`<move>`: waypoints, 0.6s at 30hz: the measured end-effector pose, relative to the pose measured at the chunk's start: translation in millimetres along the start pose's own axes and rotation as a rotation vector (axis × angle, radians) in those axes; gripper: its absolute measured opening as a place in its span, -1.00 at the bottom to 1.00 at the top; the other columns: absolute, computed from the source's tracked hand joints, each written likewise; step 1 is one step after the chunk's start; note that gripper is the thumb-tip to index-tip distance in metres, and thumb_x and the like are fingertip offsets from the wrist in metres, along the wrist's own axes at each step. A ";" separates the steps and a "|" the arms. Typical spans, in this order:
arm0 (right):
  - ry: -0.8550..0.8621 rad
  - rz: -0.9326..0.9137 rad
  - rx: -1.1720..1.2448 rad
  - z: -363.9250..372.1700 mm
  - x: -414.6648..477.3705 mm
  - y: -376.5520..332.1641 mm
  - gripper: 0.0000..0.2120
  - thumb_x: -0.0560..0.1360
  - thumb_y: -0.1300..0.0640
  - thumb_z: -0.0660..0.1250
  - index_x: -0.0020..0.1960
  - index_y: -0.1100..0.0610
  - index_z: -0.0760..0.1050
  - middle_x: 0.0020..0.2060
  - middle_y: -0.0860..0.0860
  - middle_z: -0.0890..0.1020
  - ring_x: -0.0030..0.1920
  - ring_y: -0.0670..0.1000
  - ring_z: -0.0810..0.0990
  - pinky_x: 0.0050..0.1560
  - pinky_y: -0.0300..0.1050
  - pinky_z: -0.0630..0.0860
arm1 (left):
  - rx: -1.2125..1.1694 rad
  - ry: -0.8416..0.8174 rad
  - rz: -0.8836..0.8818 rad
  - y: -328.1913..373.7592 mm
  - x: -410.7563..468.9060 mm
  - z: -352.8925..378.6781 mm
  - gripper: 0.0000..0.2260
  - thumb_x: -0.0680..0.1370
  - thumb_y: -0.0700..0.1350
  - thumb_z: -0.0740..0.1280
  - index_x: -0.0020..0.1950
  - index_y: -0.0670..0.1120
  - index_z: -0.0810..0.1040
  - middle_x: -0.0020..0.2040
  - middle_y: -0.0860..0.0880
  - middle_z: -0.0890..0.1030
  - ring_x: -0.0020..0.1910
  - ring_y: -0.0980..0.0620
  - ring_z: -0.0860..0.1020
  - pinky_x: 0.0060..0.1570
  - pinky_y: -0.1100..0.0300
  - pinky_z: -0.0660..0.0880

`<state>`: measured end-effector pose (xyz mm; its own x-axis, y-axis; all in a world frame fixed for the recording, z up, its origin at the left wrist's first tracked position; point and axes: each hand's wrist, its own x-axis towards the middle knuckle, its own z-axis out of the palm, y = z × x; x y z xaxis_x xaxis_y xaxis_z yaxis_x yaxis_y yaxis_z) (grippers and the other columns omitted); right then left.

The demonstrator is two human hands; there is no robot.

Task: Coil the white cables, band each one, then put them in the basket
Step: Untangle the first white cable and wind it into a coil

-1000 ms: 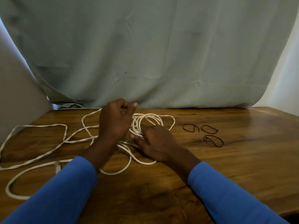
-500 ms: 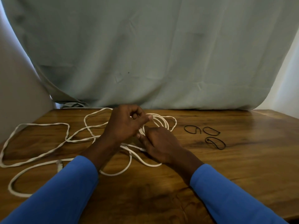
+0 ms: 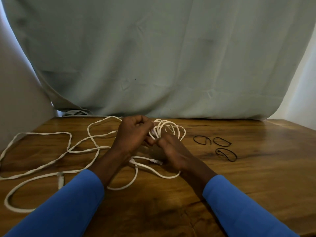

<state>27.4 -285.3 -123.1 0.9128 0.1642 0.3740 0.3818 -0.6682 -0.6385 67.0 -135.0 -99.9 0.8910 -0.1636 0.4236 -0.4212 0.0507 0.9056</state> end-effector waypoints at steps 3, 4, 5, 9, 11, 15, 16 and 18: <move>0.025 0.112 0.341 -2.7 1.2 -2.7 -0.60 0.68 -0.17 0.08 0.14 0.04 0.59 0.00 -0.04 0.69 0.08 -0.03 0.65 0.14 0.07 0.53 | -0.059 -0.035 0.014 1.3 -4.5 7.1 -0.83 0.55 -0.19 0.48 0.11 -0.17 0.60 -0.26 -0.14 0.71 -0.43 -0.04 0.65 -0.39 0.14 0.60; 0.029 0.114 0.359 -4.2 -0.1 -3.5 -0.63 0.70 -0.13 0.09 0.15 0.05 0.59 0.01 -0.06 0.71 0.06 -0.11 0.66 0.13 0.00 0.54 | -0.079 -0.026 0.012 0.5 -5.1 8.8 -0.77 0.54 -0.18 0.50 0.15 -0.15 0.55 -0.25 -0.16 0.71 -0.42 -0.05 0.66 -0.40 0.15 0.60; 0.026 0.108 0.344 -4.8 -2.1 -4.2 -0.69 0.73 -0.04 0.11 0.20 0.06 0.58 0.06 -0.15 0.69 0.03 -0.27 0.64 0.12 -0.15 0.52 | -0.098 -0.013 0.007 0.5 -5.4 9.7 -0.74 0.54 -0.18 0.50 0.17 -0.14 0.53 -0.24 -0.17 0.71 -0.42 -0.05 0.66 -0.41 0.15 0.59; -0.031 0.091 0.247 -7.8 -3.8 -3.1 -0.65 0.74 0.20 0.06 0.49 0.19 0.38 0.36 -0.17 0.38 0.16 -0.58 0.30 0.04 -0.67 0.23 | -0.187 -0.035 -0.064 0.0 -7.3 9.1 -0.81 0.56 -0.19 0.47 0.11 -0.21 0.57 -0.21 -0.16 0.72 -0.36 -0.06 0.68 -0.33 0.11 0.64; 0.020 0.023 0.273 -8.4 -7.4 -7.2 -0.73 0.75 0.06 0.08 0.34 -0.08 0.48 0.29 -0.20 0.58 0.25 -0.35 0.48 0.16 -0.44 0.40 | -0.214 -0.039 -0.110 -0.1 -7.9 9.6 -0.79 0.55 -0.16 0.48 0.13 -0.18 0.57 -0.25 -0.14 0.71 -0.37 -0.05 0.67 -0.34 0.10 0.64; 0.030 -0.026 0.192 -0.8 -8.3 -4.8 -0.74 0.72 -0.07 0.12 0.20 -0.01 0.53 0.01 -0.05 0.67 0.06 -0.07 0.64 0.15 0.06 0.56 | -0.165 -0.039 -0.186 -2.0 -6.6 10.8 -0.78 0.53 -0.05 0.51 0.11 -0.11 0.60 -0.37 -0.09 0.64 -0.49 0.00 0.55 -0.44 0.16 0.56; 0.027 -0.031 0.201 1.5 -8.8 -5.5 -0.73 0.73 -0.06 0.10 0.19 0.02 0.53 0.00 -0.04 0.68 0.04 -0.06 0.65 0.13 0.04 0.56 | -0.147 -0.039 -0.186 -5.1 -5.7 10.4 -0.79 0.54 -0.02 0.50 0.05 -0.12 0.62 -0.38 -0.08 0.61 -0.50 0.02 0.50 -0.45 0.17 0.52; 0.041 -0.002 0.326 5.0 -9.0 -10.0 -0.70 0.74 -0.04 0.09 0.17 0.05 0.56 -0.03 -0.01 0.69 0.02 -0.06 0.67 0.09 -0.03 0.59 | -0.129 -0.043 -0.185 -9.5 -6.3 11.4 -0.76 0.57 0.08 0.46 -0.08 -0.10 0.63 -0.38 -0.05 0.57 -0.45 0.03 0.47 -0.39 0.14 0.48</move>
<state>16.1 -276.5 -123.5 0.9078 0.1313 0.3982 0.4161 -0.3996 -0.8168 63.5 -145.8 -111.4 0.9417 -0.2239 0.2512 -0.2236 0.1413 0.9644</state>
